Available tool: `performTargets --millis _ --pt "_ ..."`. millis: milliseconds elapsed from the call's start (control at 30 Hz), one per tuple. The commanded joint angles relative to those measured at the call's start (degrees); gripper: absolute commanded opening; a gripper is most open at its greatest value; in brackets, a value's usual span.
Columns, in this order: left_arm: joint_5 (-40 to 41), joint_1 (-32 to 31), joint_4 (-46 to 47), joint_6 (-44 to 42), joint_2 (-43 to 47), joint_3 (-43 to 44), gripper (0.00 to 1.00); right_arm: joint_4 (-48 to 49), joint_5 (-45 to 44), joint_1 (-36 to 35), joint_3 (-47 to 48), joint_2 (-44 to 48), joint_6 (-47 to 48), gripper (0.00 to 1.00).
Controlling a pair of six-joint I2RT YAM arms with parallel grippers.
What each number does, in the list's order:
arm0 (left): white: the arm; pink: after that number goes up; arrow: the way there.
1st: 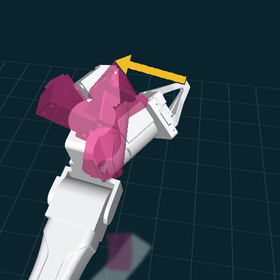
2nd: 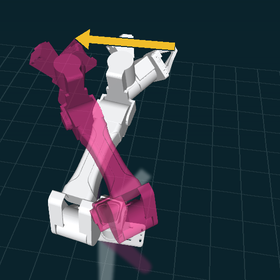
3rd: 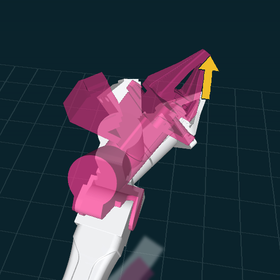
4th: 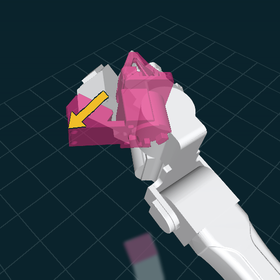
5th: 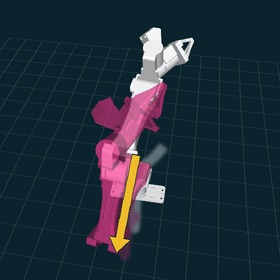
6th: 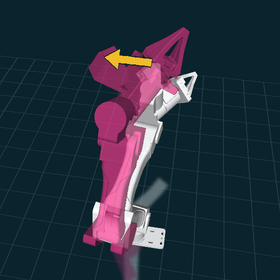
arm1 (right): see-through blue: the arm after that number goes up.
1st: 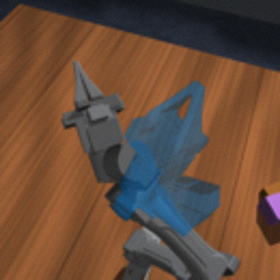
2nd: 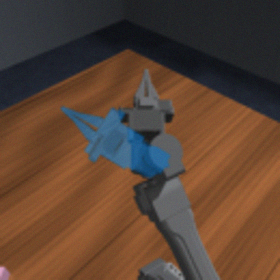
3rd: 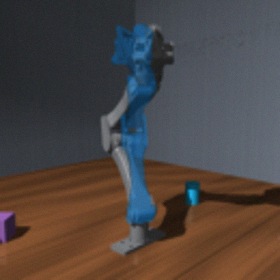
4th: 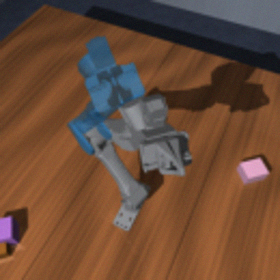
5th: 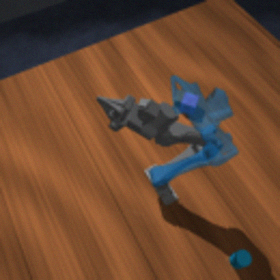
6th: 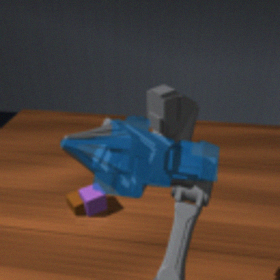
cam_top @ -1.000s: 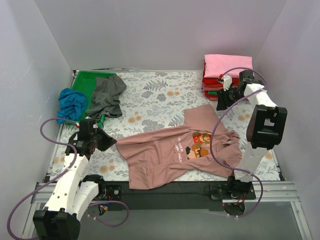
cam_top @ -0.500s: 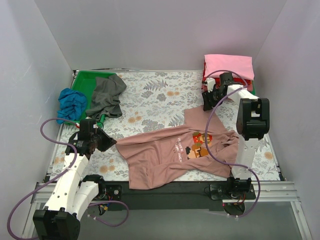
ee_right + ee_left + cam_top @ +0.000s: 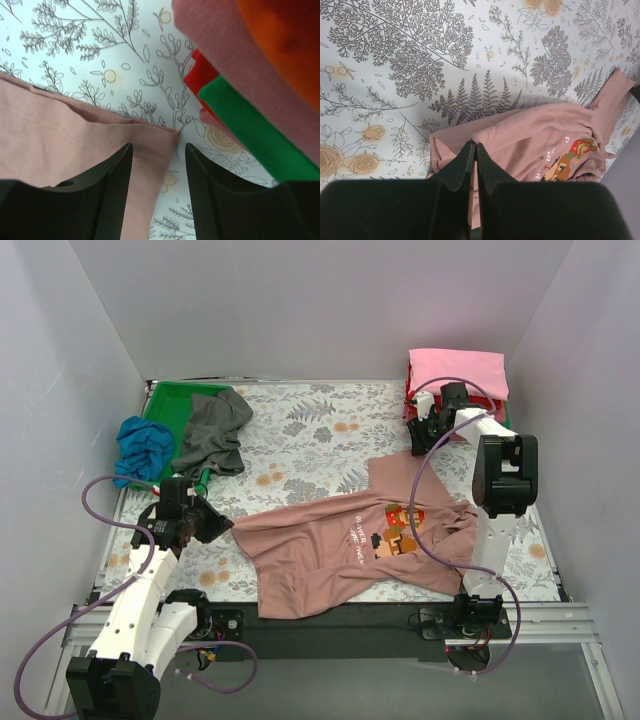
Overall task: Fold and stack the t-shirts
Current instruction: Flatten the tshirt out
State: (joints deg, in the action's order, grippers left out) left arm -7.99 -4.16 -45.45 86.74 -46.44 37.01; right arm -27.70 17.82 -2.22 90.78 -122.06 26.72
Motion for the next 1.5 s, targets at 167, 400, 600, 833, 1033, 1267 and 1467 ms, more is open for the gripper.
performTargets --millis 167,400,600,833,1033,1267,1467 --pt "-0.19 0.39 -0.25 -0.43 0.12 0.16 0.00 1.25 -0.60 0.02 1.24 -2.22 -0.09 0.46" --pt "-0.18 0.39 -0.25 -0.52 0.20 0.25 0.00 1.07 0.37 0.02 -0.69 -0.38 0.44 0.15" --pt "-0.53 0.47 -0.08 -0.61 0.47 0.25 0.00 1.25 1.42 0.02 -3.07 4.62 0.79 0.01" --pt "-1.50 0.47 1.68 -1.83 0.38 3.49 0.00 1.16 5.72 0.11 -6.05 15.52 1.23 0.01" --pt "-0.54 0.38 3.44 -3.77 -0.76 8.59 0.00 -1.21 9.85 0.11 -7.64 28.44 4.21 0.01" --pt "1.13 0.47 7.48 -7.02 -1.90 17.20 0.00 -9.03 12.41 0.11 -0.19 38.99 10.10 0.01" --pt "0.34 0.39 13.28 -8.87 -1.38 25.03 0.00 -13.16 9.86 0.11 9.47 45.59 13.88 0.01"
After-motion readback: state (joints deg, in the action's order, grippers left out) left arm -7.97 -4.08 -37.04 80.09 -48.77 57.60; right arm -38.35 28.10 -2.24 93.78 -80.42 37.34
